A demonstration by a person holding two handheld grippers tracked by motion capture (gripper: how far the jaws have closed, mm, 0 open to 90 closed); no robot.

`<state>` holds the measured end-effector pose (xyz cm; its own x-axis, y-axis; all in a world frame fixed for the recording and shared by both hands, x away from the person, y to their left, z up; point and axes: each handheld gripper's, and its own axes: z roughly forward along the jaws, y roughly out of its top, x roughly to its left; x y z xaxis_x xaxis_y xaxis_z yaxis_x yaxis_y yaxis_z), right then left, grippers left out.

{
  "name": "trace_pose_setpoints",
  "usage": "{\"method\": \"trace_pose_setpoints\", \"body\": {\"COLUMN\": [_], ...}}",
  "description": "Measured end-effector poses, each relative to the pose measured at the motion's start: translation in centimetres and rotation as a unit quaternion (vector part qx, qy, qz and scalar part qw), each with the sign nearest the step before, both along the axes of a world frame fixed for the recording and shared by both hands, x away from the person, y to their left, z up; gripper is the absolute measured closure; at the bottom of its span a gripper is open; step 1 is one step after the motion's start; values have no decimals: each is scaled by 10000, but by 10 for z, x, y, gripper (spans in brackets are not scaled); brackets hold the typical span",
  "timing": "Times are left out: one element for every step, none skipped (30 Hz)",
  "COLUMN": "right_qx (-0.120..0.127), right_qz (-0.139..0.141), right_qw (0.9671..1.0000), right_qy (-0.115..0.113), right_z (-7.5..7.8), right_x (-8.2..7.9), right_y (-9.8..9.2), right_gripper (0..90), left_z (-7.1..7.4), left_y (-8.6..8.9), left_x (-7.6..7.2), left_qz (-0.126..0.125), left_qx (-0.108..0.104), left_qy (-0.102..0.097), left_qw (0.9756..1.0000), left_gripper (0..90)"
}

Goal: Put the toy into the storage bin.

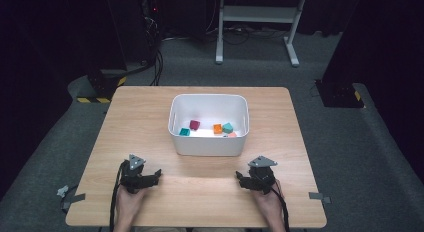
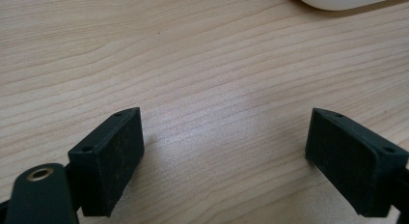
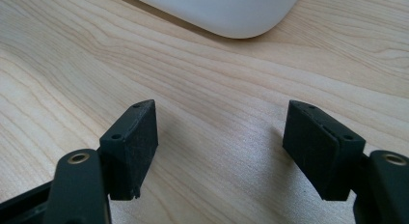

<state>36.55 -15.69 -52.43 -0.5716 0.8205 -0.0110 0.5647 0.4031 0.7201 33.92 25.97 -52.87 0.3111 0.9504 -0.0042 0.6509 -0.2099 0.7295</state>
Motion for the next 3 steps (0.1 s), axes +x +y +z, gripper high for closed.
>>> {"method": "trace_pose_setpoints", "body": {"right_qx": [1, 1, 0], "right_qz": [0, 1, 1], "right_qw": [10000, 10000, 10000], "right_qy": [0, -2, -1], "right_z": [0, 0, 0], "right_x": [0, 0, 0], "right_y": [0, 0, 0], "right_gripper": [279, 279, 279], "left_z": [0, 0, 0], "left_y": [0, 0, 0], "left_x": [0, 0, 0], "left_qz": [-2, -3, -2], "left_qx": [-4, -4, -4], "left_qy": [0, 1, 1], "left_qw": [10000, 10000, 10000], "left_gripper": [133, 133, 133]}}
